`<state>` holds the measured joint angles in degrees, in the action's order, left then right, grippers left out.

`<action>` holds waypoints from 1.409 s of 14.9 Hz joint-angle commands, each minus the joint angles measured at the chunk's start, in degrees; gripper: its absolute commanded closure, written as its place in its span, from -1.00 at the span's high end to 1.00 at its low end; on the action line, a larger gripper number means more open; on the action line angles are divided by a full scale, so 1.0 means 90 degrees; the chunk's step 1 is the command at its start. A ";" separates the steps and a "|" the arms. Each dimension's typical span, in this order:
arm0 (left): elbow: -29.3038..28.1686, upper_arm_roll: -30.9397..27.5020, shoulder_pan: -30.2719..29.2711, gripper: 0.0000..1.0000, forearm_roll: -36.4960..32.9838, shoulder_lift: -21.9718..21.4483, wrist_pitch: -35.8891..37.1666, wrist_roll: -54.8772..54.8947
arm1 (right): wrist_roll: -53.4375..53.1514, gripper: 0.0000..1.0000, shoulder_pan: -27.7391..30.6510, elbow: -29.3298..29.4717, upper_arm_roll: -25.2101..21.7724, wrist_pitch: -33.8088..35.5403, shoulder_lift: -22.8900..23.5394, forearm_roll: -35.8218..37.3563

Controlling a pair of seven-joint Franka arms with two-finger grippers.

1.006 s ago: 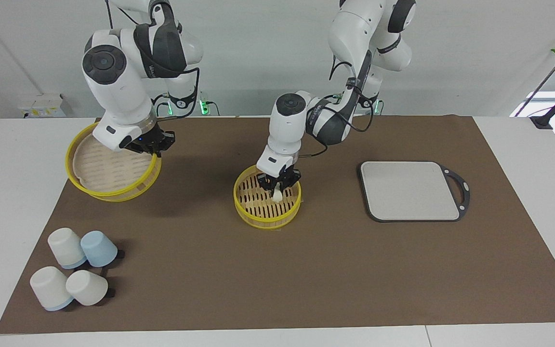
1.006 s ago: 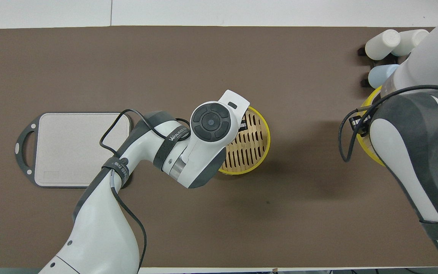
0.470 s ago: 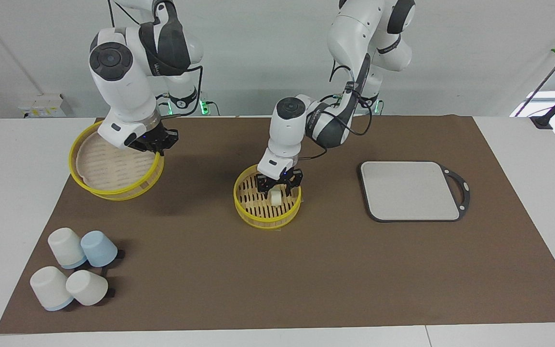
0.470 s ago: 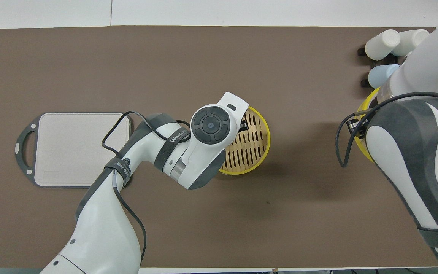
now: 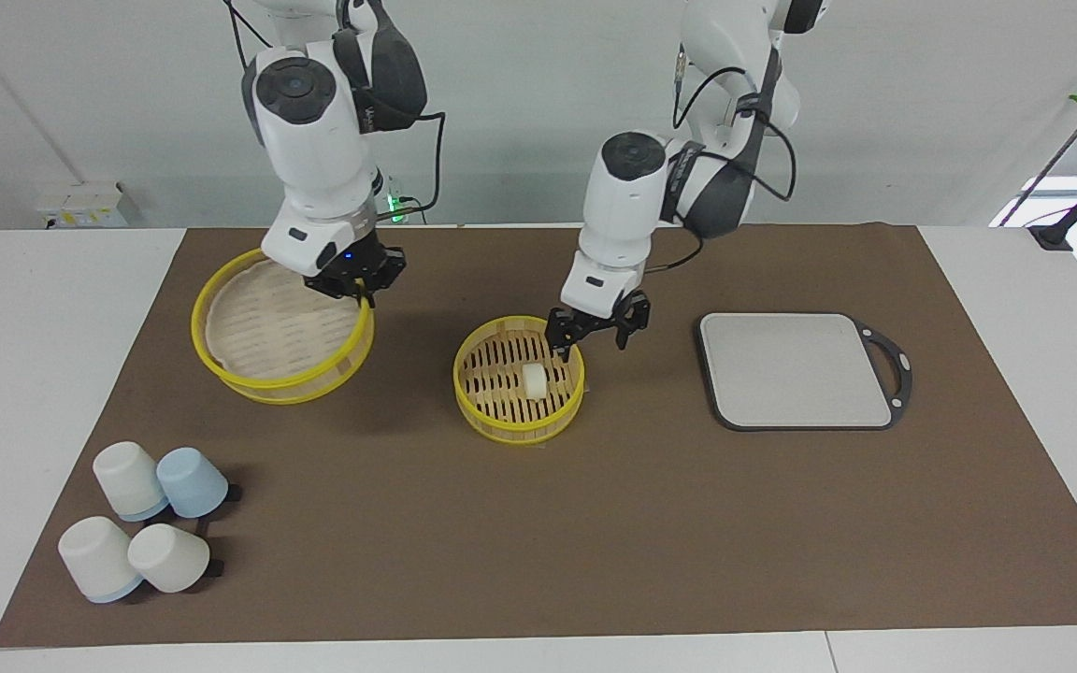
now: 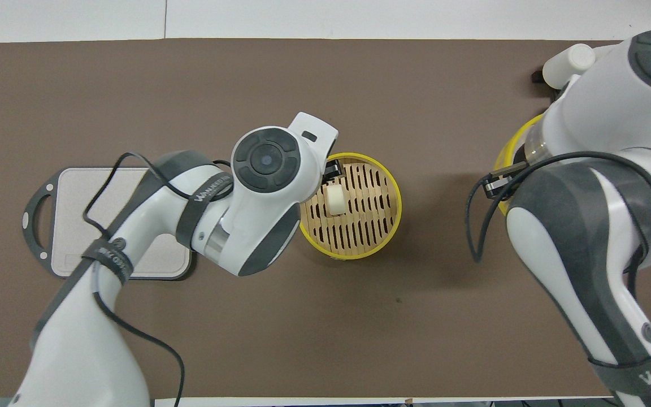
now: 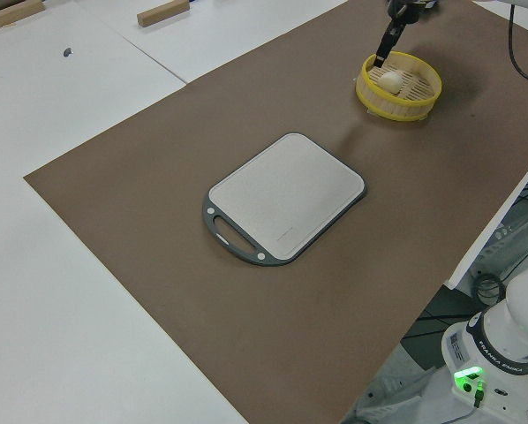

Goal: Place bun in steamer
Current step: 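Open the left gripper and withdraw while the right gripper brings the lid back, then lower the slatted lid onto the steamer with the right gripper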

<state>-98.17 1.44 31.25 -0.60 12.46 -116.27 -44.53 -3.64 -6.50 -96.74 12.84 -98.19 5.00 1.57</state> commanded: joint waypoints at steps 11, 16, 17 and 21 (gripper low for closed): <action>-0.0138 0.0006 -0.2935 1.00 0.0164 -0.1706 0.2185 0.4136 | -0.3502 -1.00 -0.2792 0.2810 -0.0070 -0.0661 0.3175 0.0930; 0.0272 -0.0013 -0.3043 1.00 0.0154 -0.1755 0.2898 0.4332 | -0.3726 -1.00 -0.2617 0.2361 -0.0070 -0.1238 0.3136 0.0725; 0.0331 -0.0004 -0.3052 1.00 0.0154 -0.1746 0.3054 0.4342 | -0.3766 -1.00 -0.2608 0.2351 -0.0070 -0.1277 0.3136 0.0695; 0.0429 -0.0004 -0.3033 1.00 0.0213 -0.1706 0.3407 0.4352 | -0.3805 -1.00 -0.2656 0.1922 -0.0070 -0.1570 0.3000 0.0685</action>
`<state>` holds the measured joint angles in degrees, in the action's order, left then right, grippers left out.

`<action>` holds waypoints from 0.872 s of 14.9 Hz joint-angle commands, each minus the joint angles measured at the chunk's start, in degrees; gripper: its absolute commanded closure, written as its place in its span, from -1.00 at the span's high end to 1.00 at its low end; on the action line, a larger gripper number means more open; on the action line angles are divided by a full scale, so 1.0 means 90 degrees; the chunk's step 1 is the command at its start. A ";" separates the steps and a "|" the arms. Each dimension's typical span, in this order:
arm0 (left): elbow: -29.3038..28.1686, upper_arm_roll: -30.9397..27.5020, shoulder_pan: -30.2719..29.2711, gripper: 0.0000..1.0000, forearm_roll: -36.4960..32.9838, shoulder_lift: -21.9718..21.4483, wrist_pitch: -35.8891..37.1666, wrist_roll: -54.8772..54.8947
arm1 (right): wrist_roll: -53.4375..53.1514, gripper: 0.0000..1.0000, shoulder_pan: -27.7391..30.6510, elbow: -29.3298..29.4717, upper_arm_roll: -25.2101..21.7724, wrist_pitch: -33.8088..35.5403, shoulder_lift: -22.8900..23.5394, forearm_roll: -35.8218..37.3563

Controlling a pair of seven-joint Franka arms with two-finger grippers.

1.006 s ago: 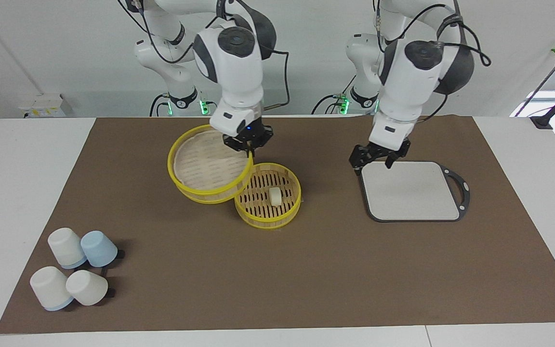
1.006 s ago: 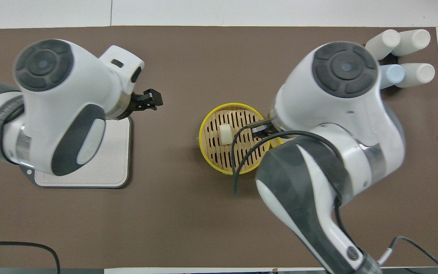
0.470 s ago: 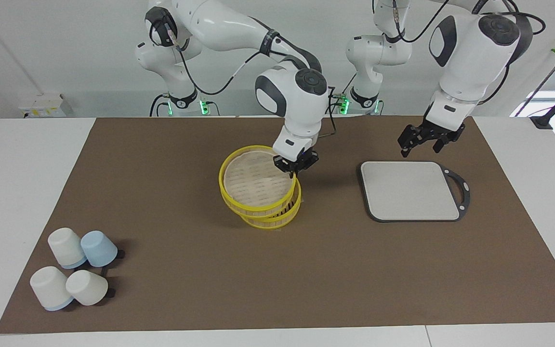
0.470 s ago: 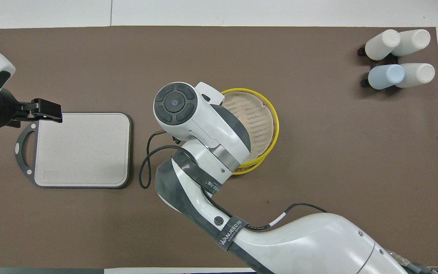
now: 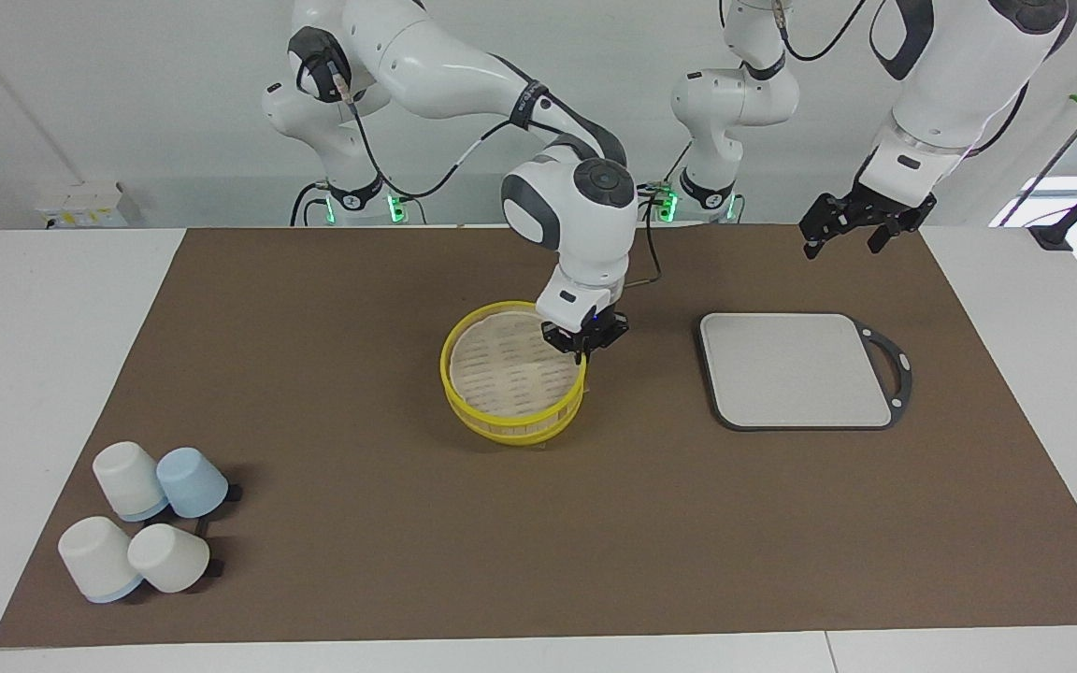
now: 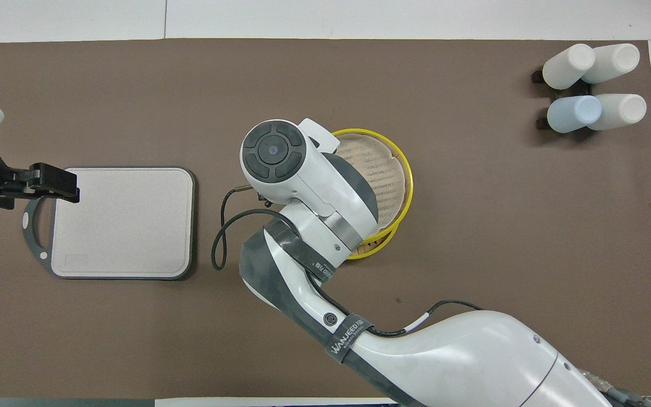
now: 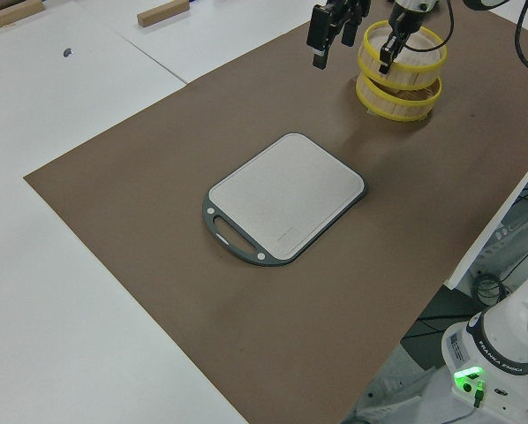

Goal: Place bun in steamer
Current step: 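Lower the slatted lid onto the steamer with the right gripper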

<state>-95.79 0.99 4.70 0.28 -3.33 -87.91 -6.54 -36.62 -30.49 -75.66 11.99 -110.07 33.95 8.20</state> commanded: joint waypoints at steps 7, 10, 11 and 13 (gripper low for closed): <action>0.0203 0.0036 -0.0112 1.00 0.0242 0.0038 0.0226 0.0141 | -0.0355 -1.00 -0.0069 -0.0539 0.0025 -0.0231 -0.0296 -0.0042; 0.0203 0.0036 -0.0122 1.00 0.0242 0.0038 0.0197 0.0151 | -0.0404 -1.00 -0.0089 -0.0626 0.0035 -0.0260 -0.0335 -0.0041; 0.0203 0.0046 -0.0122 1.00 0.0242 0.0038 0.0187 0.0151 | -0.0462 -1.00 -0.0099 -0.0627 0.0035 -0.0260 -0.0335 -0.0041; 0.0203 0.0046 -0.0112 1.00 0.0242 0.0028 0.0177 0.0151 | -0.0511 -1.00 -0.0128 -0.0637 0.0025 -0.0250 -0.0335 -0.0051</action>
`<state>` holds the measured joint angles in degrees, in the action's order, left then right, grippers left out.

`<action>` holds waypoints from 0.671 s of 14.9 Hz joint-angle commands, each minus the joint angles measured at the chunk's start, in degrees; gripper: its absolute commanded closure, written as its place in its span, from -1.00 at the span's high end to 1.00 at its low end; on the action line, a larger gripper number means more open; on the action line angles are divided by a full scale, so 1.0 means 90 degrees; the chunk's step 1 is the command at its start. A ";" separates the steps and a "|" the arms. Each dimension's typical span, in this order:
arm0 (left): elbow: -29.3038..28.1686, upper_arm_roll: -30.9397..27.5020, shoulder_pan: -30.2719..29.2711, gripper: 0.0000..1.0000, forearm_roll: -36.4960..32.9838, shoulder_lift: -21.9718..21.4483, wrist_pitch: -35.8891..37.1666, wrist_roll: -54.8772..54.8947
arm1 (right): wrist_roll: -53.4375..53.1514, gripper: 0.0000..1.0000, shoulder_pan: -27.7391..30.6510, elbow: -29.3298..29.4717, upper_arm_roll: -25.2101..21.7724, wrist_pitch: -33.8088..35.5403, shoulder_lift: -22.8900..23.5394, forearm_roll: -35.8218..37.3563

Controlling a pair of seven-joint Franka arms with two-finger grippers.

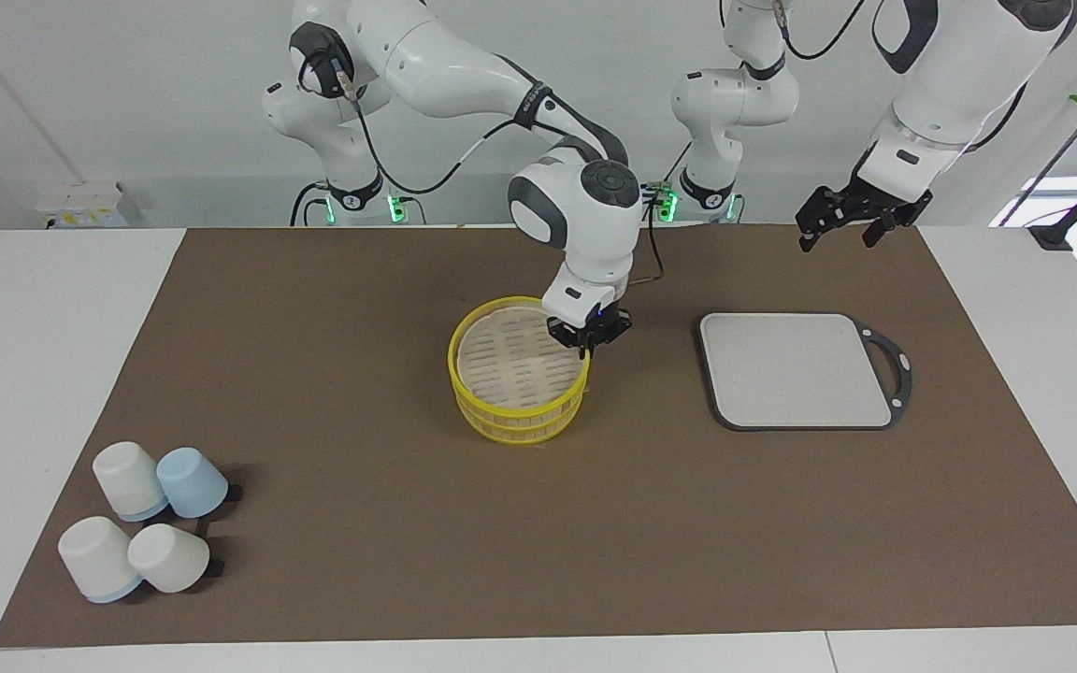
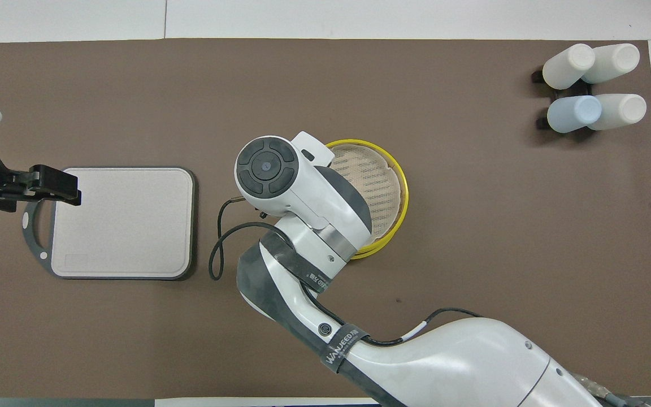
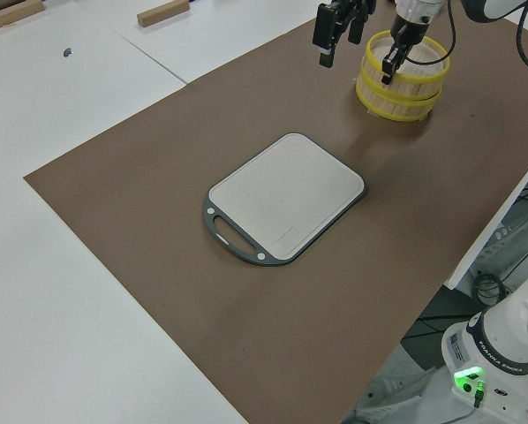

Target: Place bun in steamer

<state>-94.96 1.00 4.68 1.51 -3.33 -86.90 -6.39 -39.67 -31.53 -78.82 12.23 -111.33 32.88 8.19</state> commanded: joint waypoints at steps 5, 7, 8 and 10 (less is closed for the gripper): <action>0.0083 0.0046 -0.0110 1.00 0.0106 0.0018 -0.0060 0.0134 | -0.0163 -0.99 0.0027 -0.0499 0.0009 -0.0159 -0.0294 -0.0051; 0.0043 0.0046 -0.0110 1.00 0.0106 -0.0001 -0.0158 0.0134 | -0.0163 -0.49 0.0056 -0.0499 0.0009 -0.0130 -0.0304 -0.0051; 0.0043 0.0046 -0.0110 1.00 0.0106 -0.0001 -0.0168 0.0134 | -0.0163 -0.33 0.0066 -0.0499 0.0009 -0.0111 -0.0304 -0.0051; 0.0043 0.0055 -0.0100 1.00 0.0115 -0.0001 -0.0168 0.0124 | -0.0163 0.12 0.0076 -0.0499 0.0009 -0.0130 -0.0313 -0.0051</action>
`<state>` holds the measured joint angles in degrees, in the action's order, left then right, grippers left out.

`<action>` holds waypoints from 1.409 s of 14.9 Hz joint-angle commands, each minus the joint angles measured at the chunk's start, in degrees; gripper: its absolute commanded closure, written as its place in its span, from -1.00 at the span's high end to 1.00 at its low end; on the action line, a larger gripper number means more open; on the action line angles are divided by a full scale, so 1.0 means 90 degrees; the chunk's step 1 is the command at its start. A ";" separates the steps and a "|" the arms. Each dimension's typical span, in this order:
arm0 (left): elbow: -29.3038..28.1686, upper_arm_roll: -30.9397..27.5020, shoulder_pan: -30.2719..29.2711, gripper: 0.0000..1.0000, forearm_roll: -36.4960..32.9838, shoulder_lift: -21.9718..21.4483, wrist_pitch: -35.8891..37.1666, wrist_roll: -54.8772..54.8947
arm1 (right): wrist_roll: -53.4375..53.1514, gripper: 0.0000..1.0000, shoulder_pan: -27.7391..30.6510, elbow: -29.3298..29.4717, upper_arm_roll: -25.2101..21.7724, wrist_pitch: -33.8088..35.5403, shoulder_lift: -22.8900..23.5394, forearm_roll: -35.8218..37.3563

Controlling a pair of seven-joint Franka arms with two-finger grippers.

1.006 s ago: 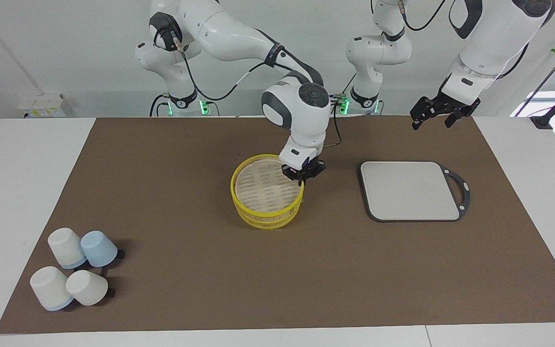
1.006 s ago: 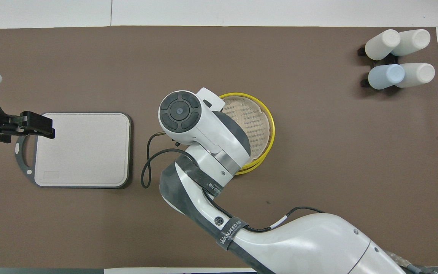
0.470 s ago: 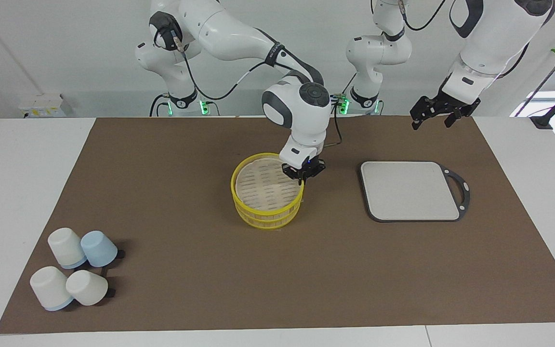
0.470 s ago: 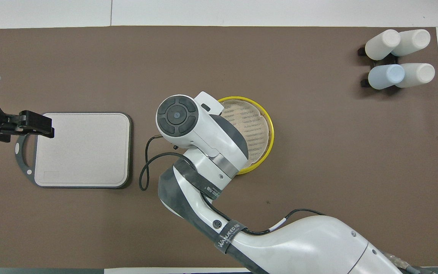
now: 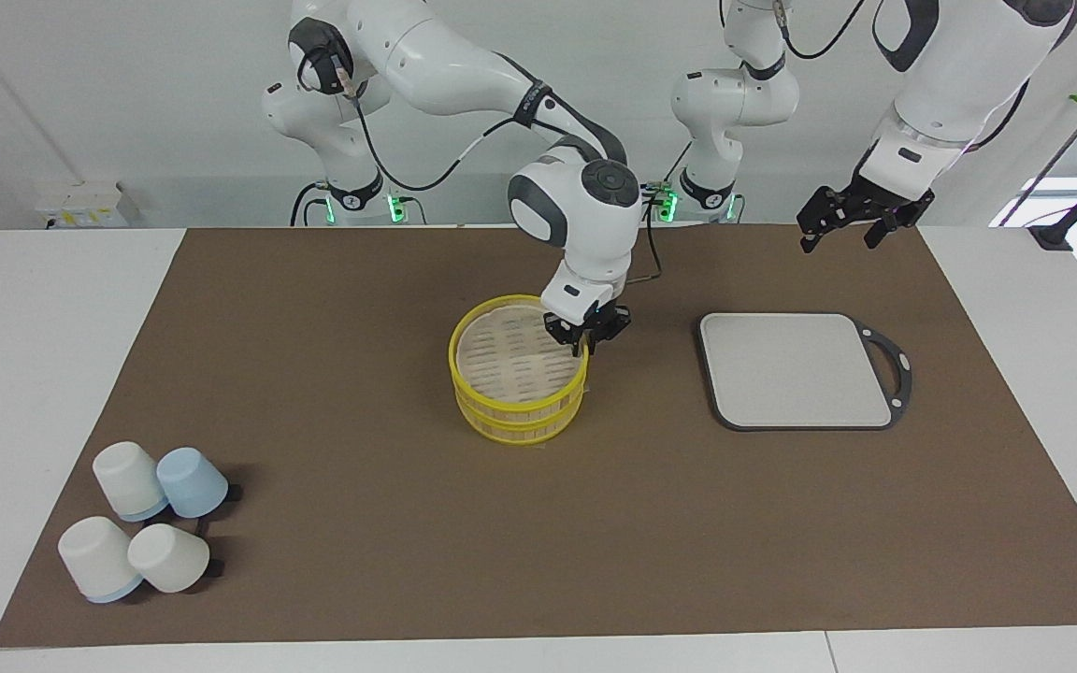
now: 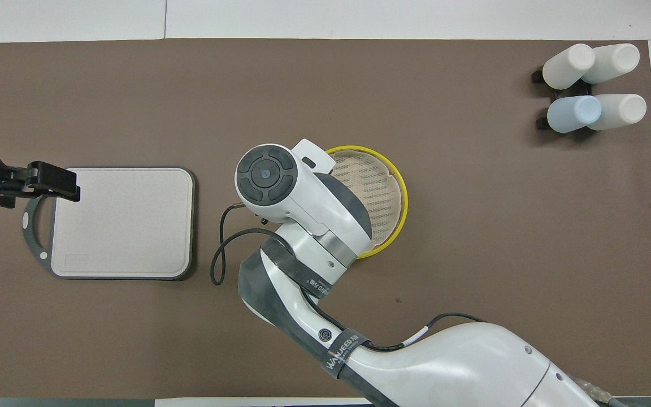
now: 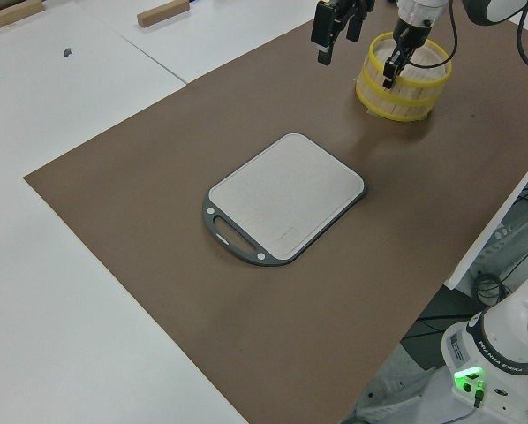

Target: Place bun in steamer

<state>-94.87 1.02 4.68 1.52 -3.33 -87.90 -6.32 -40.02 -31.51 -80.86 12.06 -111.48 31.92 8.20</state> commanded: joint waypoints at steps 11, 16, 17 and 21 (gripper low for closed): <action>0.0023 0.0053 -0.0090 1.00 0.0105 -0.0001 -0.0087 0.0126 | 0.0715 1.00 0.1955 -0.0137 0.0018 0.1747 -0.1767 -0.0354; 0.0023 0.0053 -0.0080 1.00 0.0105 -0.0001 -0.0087 0.0126 | 0.2698 1.00 0.3109 -0.0321 -0.0031 0.2991 -0.2549 -0.0588; 0.0023 0.0053 -0.0080 1.00 0.0105 -0.0001 -0.0087 0.0126 | 0.2767 1.00 0.3052 -0.0564 -0.0292 0.2963 -0.2773 -0.0598; 0.0023 0.0053 -0.0071 1.00 0.0105 -0.0001 -0.0087 0.0106 | 0.3617 1.00 0.2749 -0.1172 -0.1251 0.2681 -0.3234 -0.0940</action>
<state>-94.87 1.15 4.68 1.54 -3.33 -88.11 -6.22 -10.35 -6.10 -86.63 3.27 -84.52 6.02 1.23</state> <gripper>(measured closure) 0.000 0.000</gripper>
